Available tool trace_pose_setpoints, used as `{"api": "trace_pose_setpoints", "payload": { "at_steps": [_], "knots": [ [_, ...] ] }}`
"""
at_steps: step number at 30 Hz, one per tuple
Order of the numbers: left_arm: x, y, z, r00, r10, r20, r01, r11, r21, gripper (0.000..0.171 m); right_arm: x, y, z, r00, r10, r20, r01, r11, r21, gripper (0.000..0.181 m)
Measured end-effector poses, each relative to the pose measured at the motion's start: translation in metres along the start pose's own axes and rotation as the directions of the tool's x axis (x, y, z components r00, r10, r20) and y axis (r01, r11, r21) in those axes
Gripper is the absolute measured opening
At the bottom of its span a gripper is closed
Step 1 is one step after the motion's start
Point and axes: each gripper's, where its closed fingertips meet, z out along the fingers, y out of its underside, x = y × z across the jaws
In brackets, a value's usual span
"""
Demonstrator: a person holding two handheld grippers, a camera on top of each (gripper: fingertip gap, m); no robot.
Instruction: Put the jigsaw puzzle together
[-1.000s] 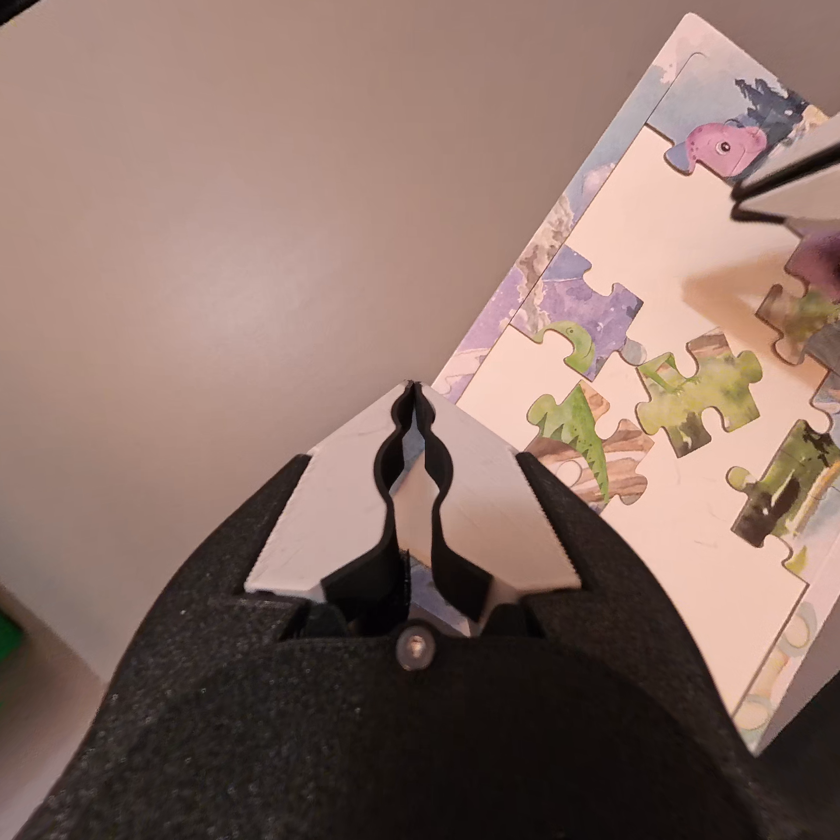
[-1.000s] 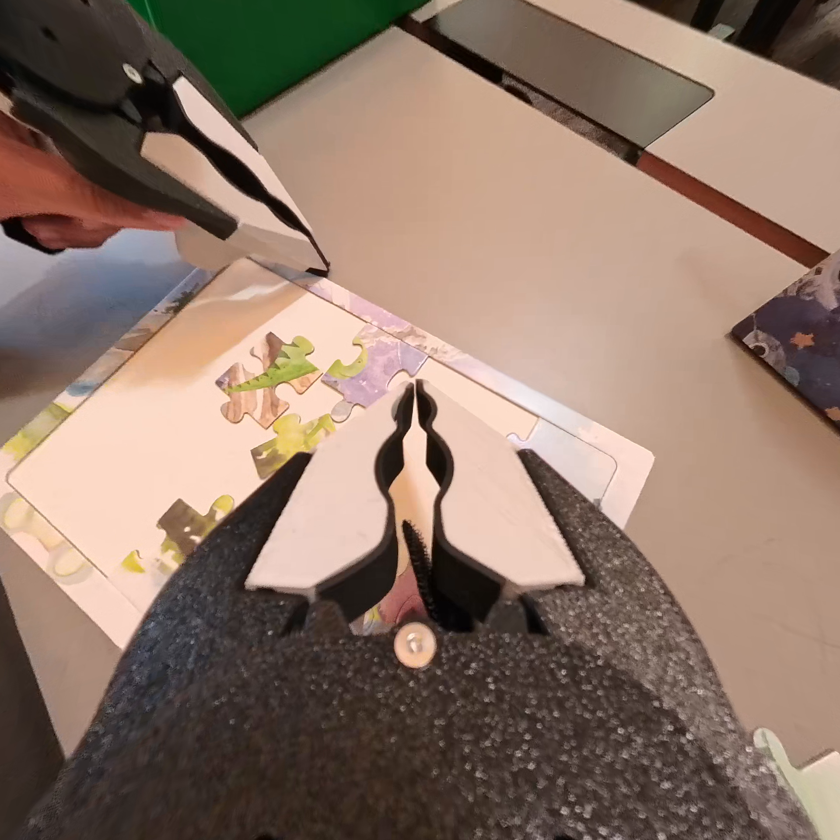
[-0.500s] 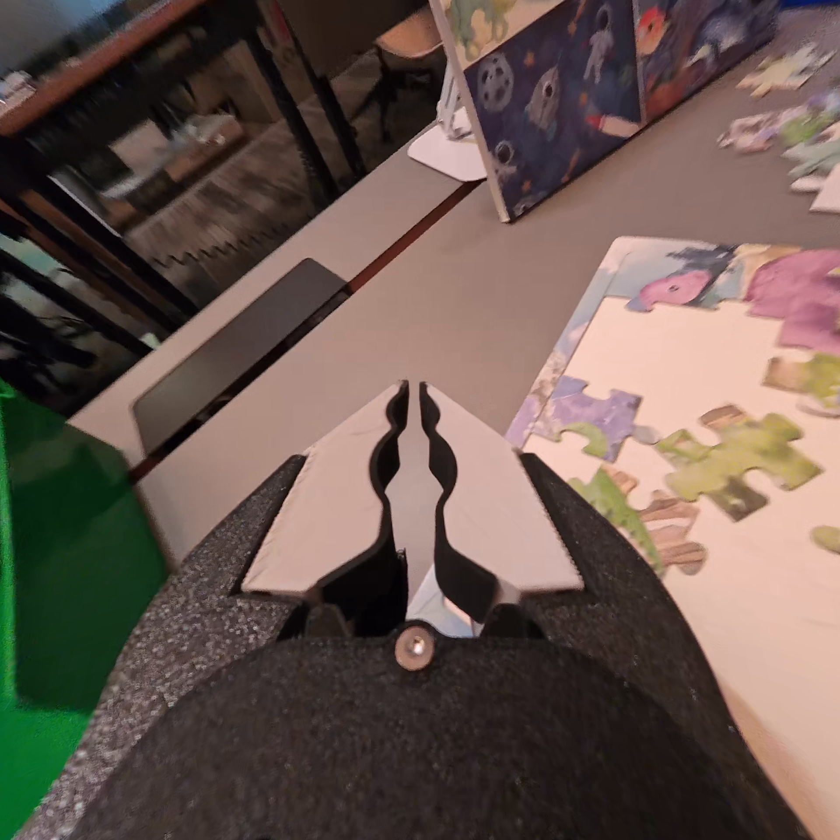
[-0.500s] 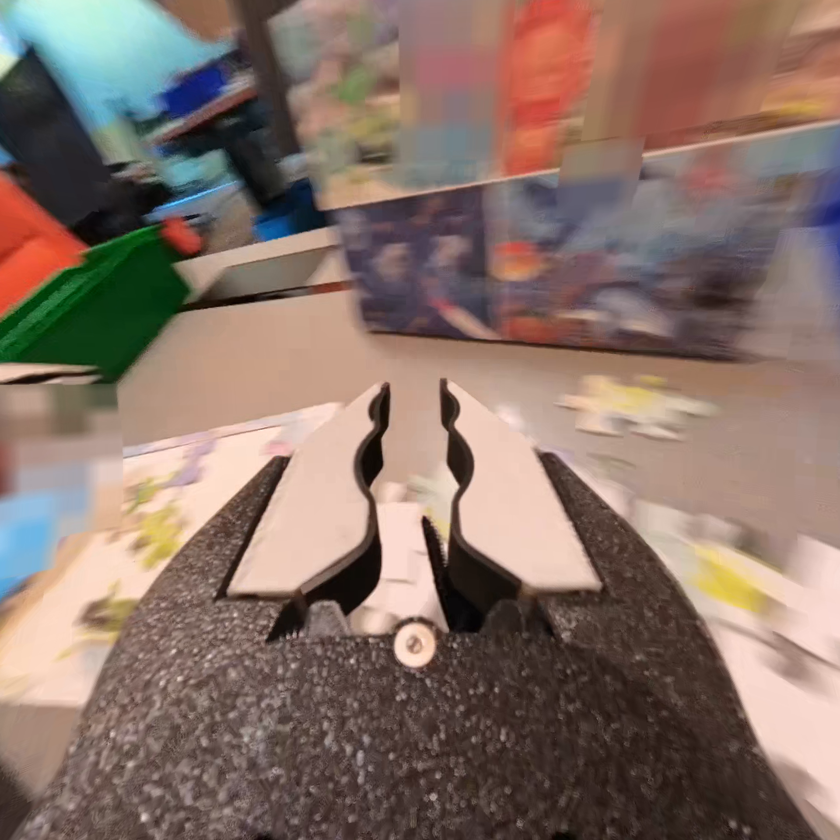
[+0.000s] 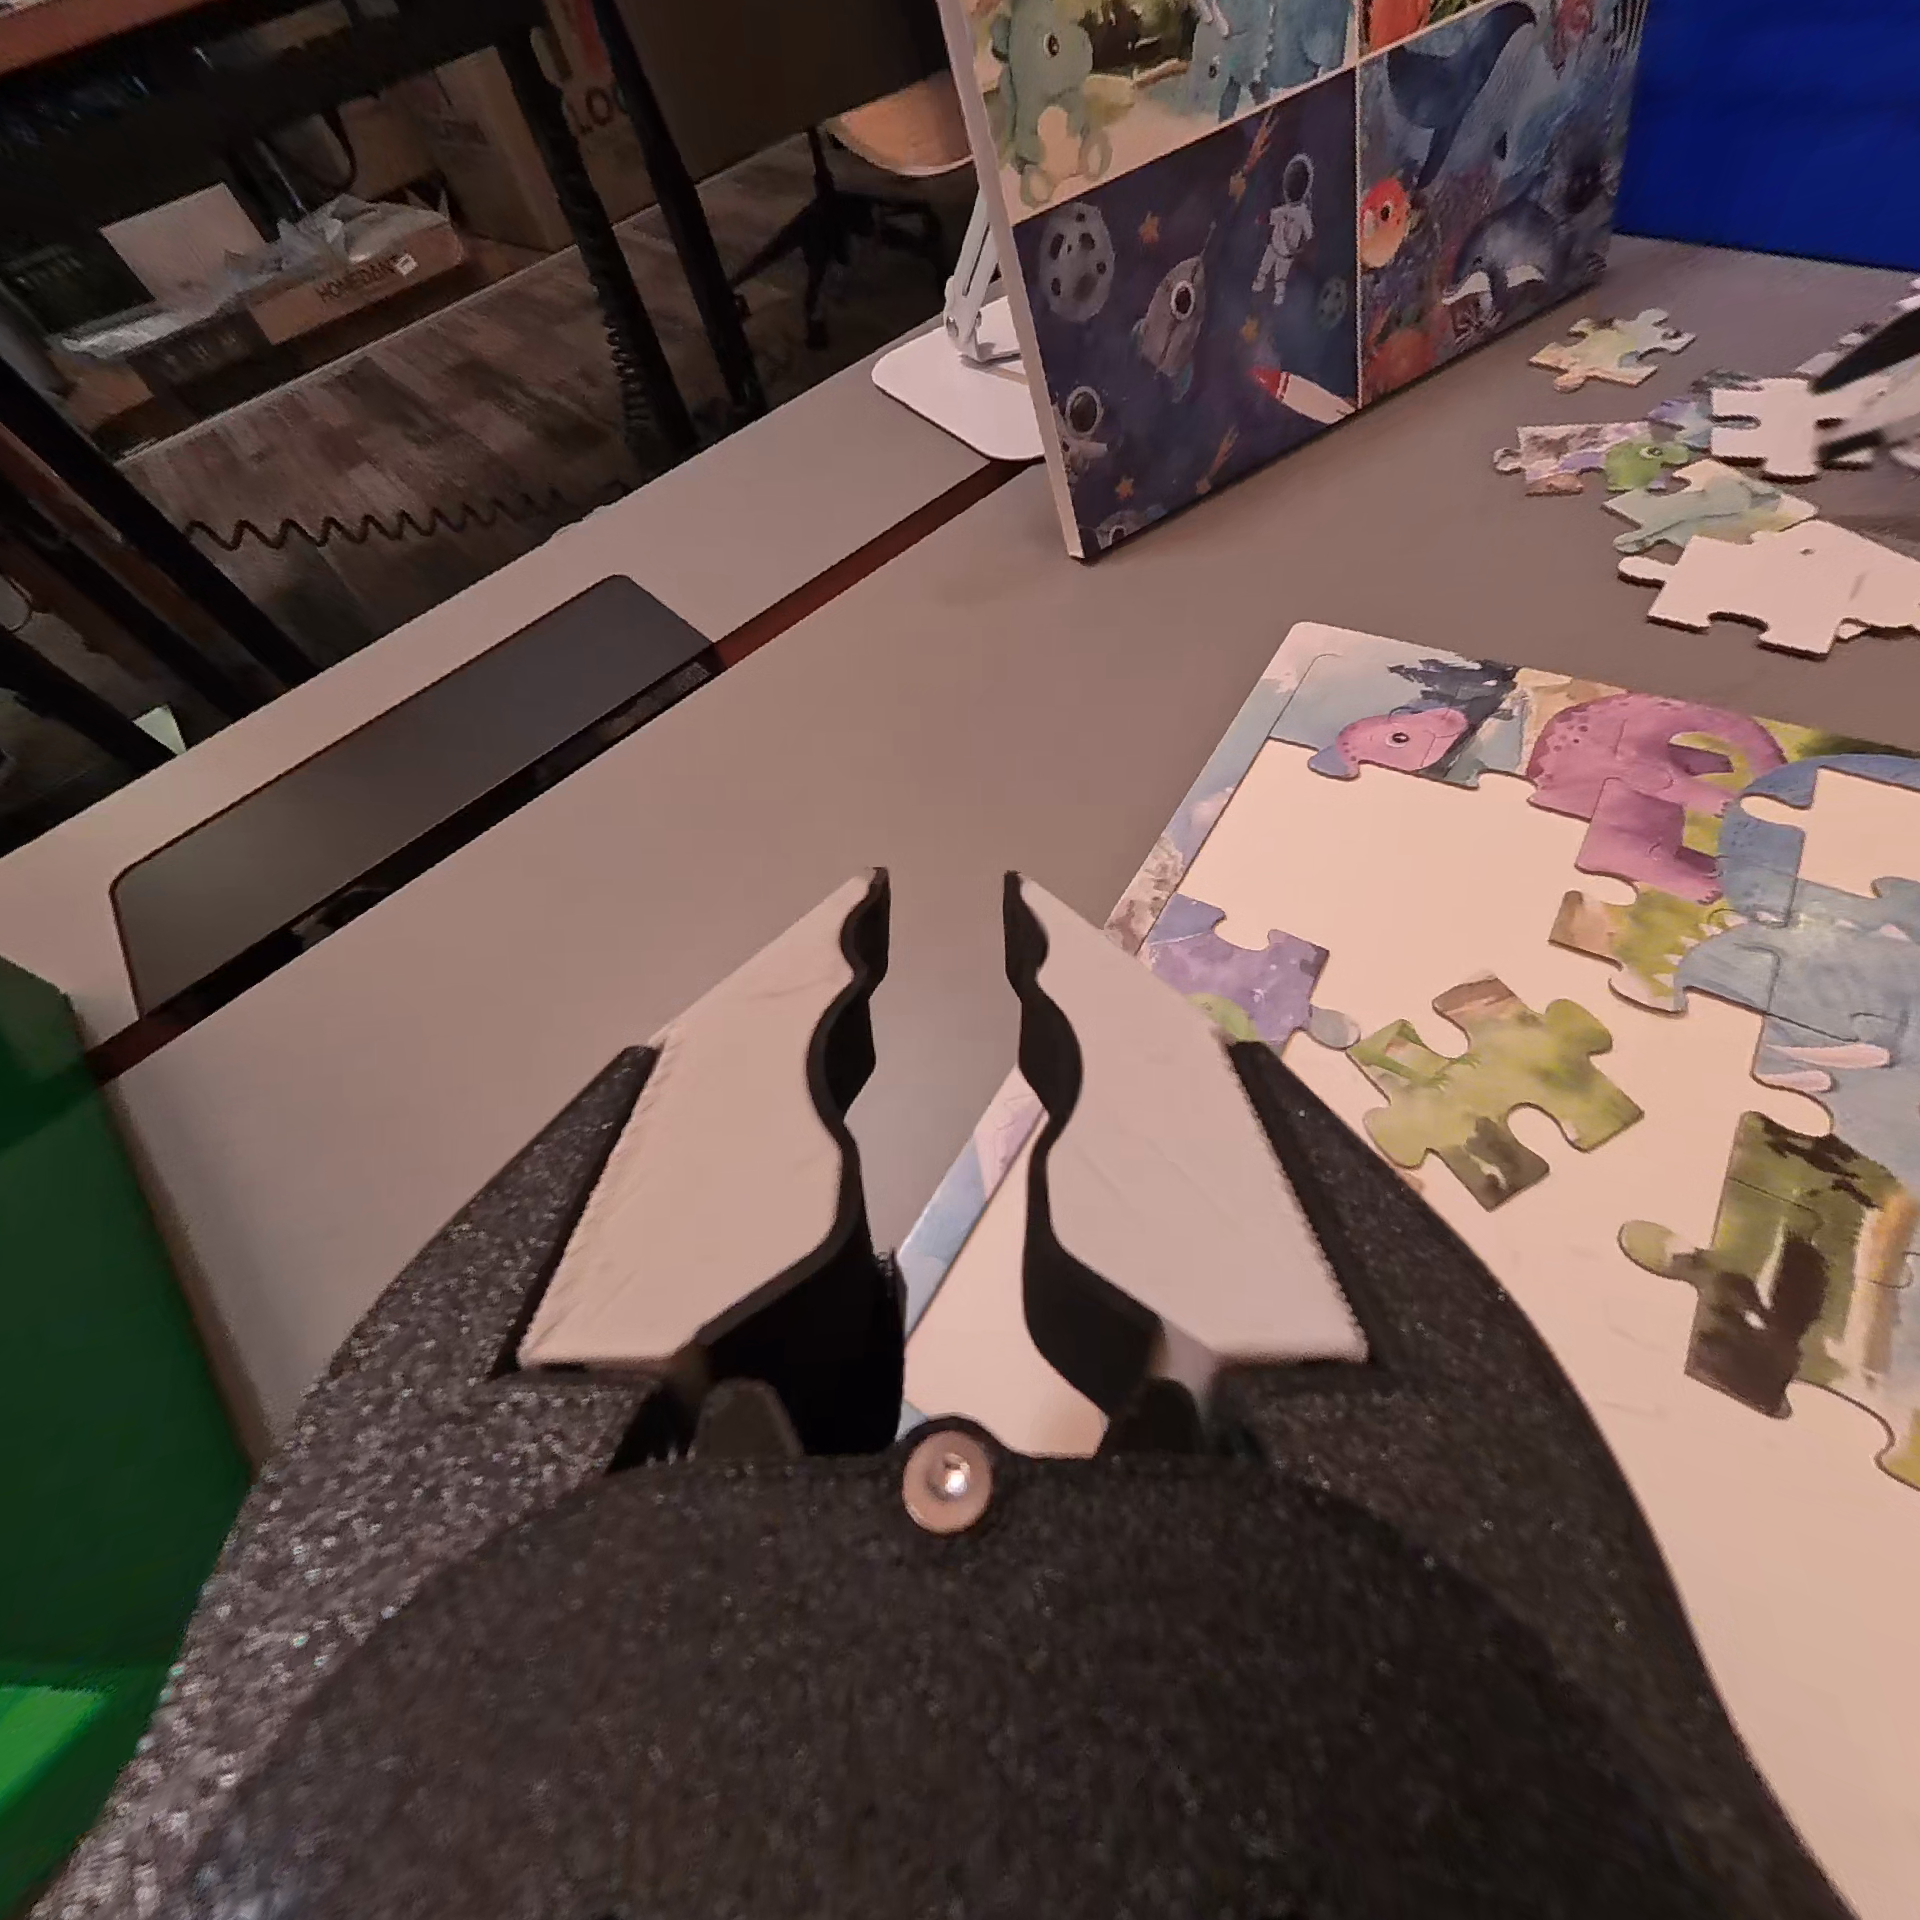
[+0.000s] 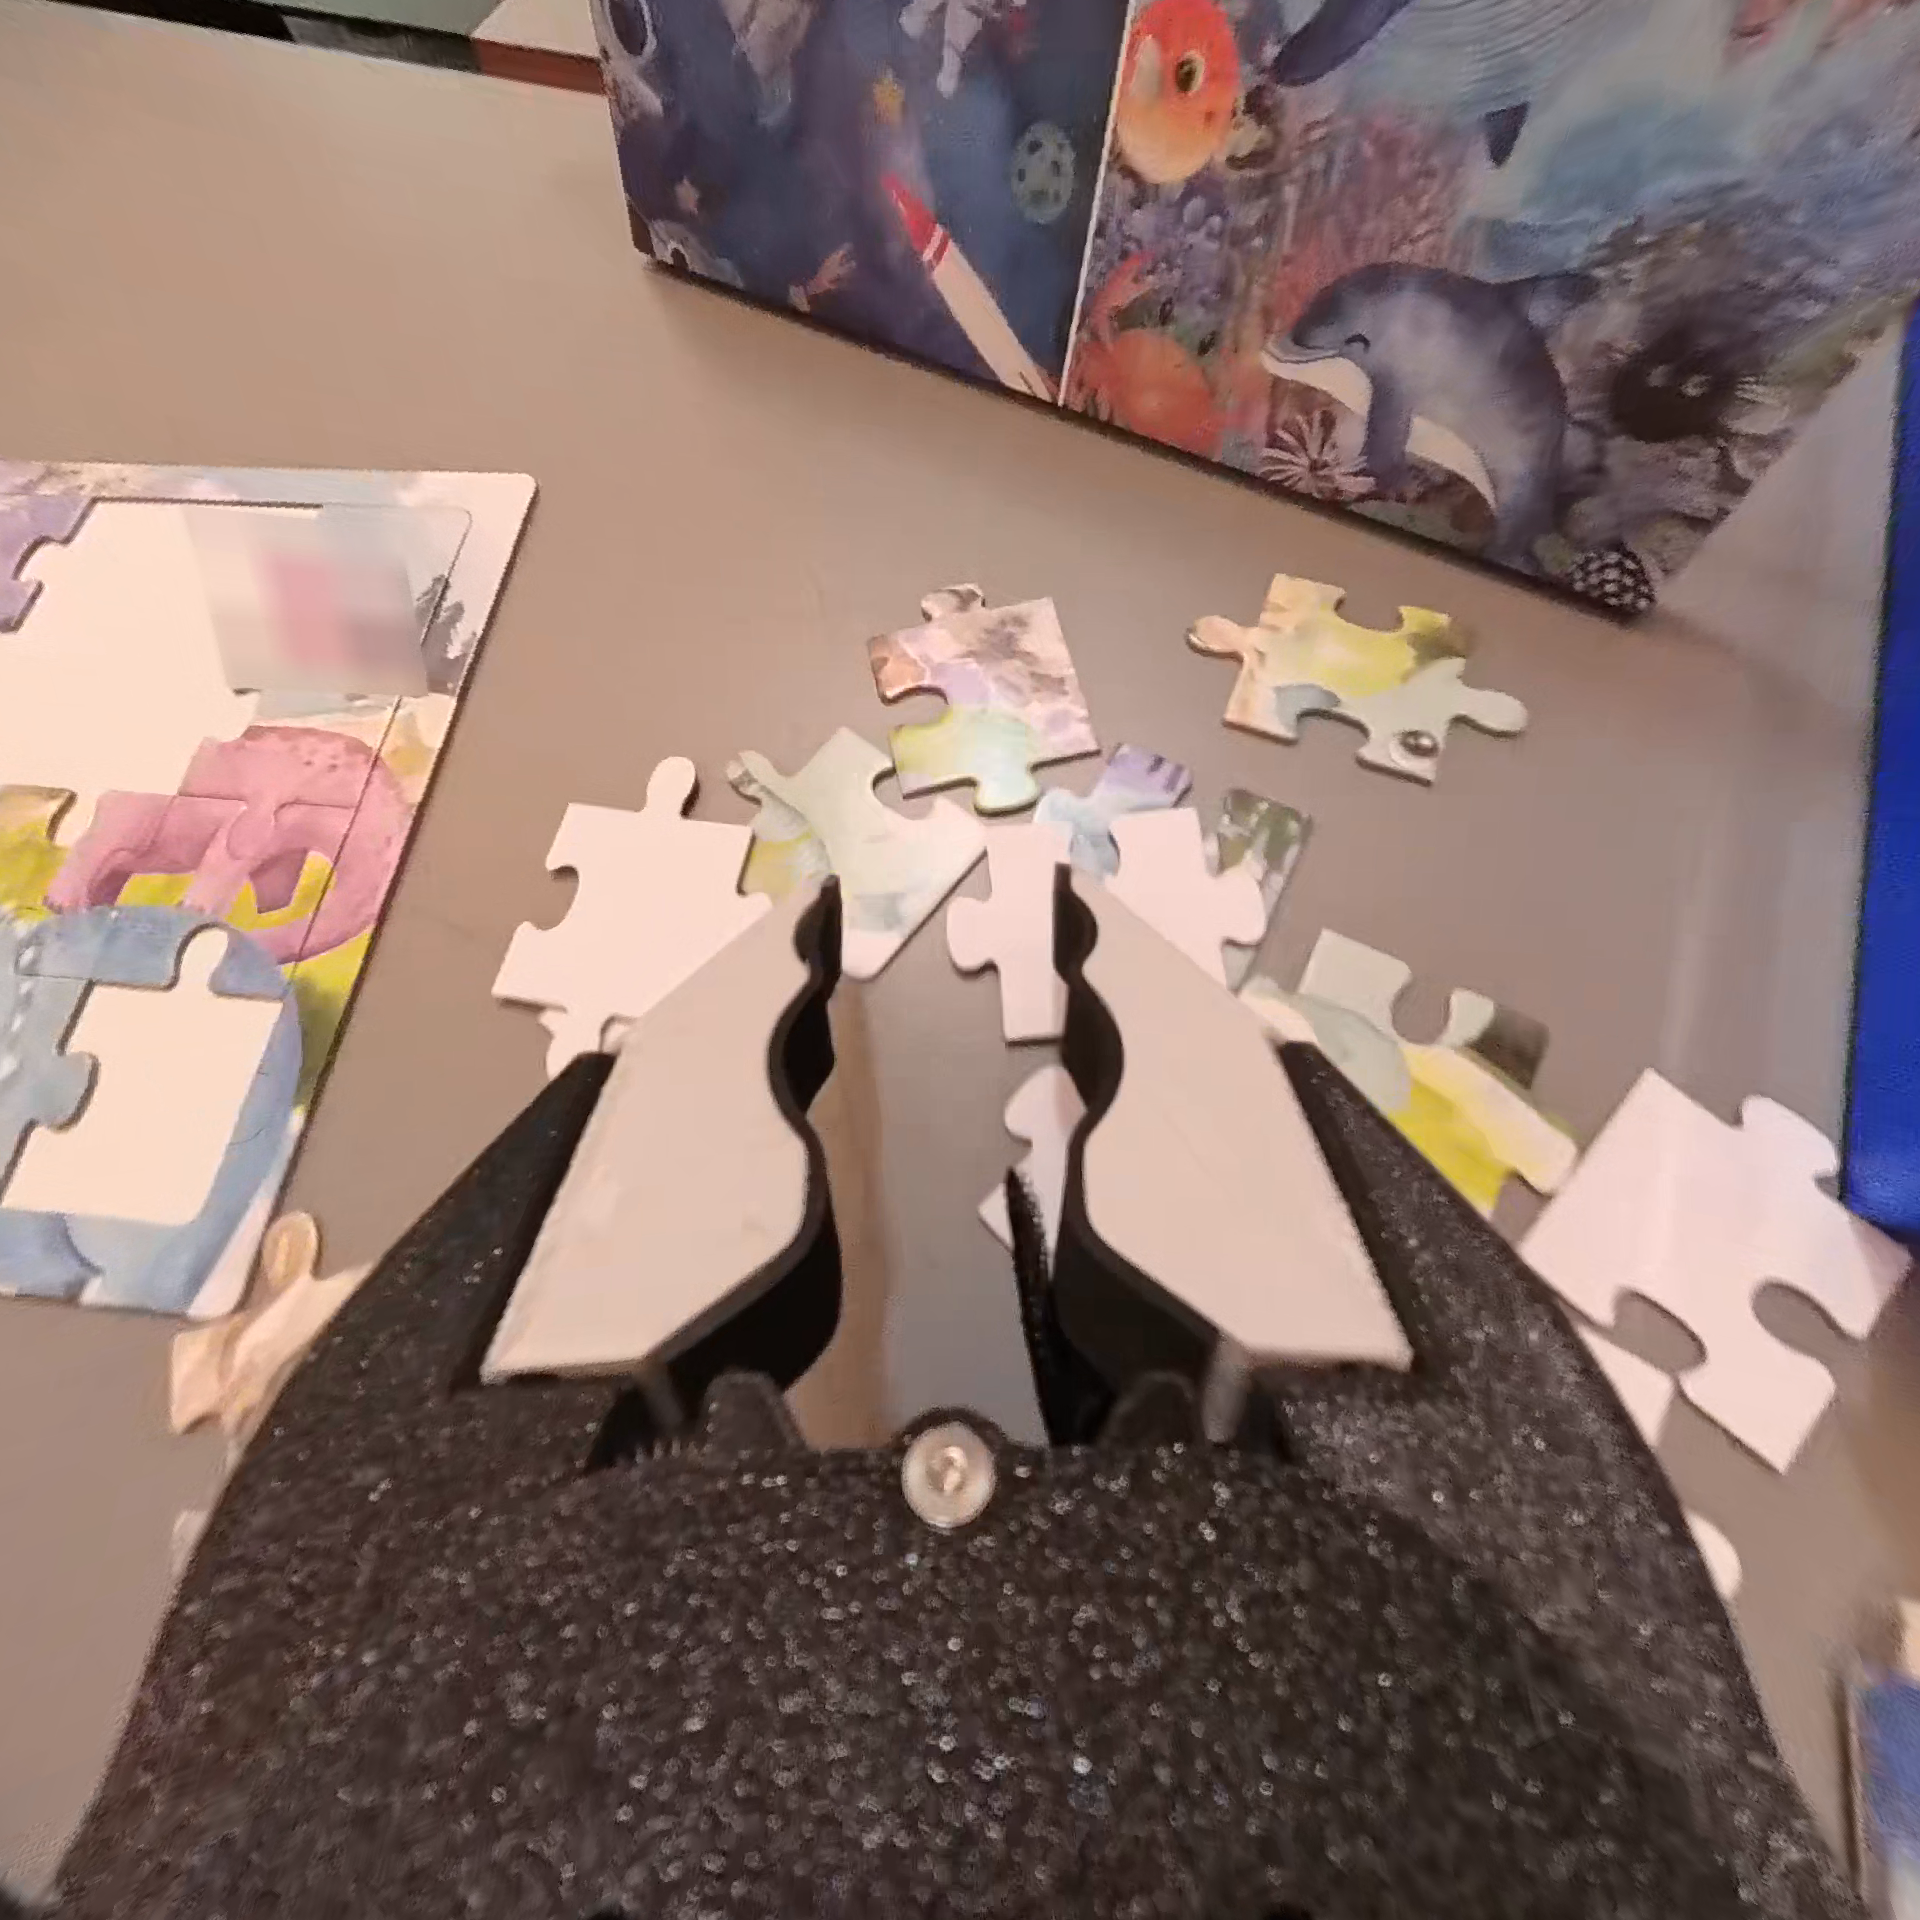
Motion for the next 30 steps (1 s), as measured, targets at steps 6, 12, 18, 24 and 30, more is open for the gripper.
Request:
{"api": "trace_pose_setpoints", "payload": {
  "at_steps": [6,12,18,24,30],
  "knots": [
    [0.006,0.002,0.001,1.0,0.028,-0.011,-0.028,1.0,-0.014,0.022,0.004,-0.034,0.039,0.998,-0.063,0.02,0.064,0.998,-0.022,0.042],
    [0.001,0.002,0.0,1.0,-0.006,-0.023,0.005,1.0,-0.02,0.022,0.01,-0.023,0.058,0.995,-0.093,0.033,0.096,0.989,-0.109,0.047],
    [0.002,-0.002,-0.001,1.0,-0.015,-0.026,0.015,1.0,0.001,0.022,0.002,-0.02,0.057,0.988,-0.15,0.041,0.155,0.978,-0.143,0.03],
    [0.006,-0.002,0.001,0.999,0.011,-0.031,-0.011,1.0,-0.007,0.022,0.001,-0.021,0.055,0.988,-0.141,0.056,0.147,0.98,-0.133,0.011],
    [0.008,0.005,0.003,0.999,-0.002,-0.053,0.0,0.999,-0.037,0.023,0.012,-0.037,0.039,0.991,-0.132,0.03,0.133,0.99,-0.054,0.006]
  ]
}}
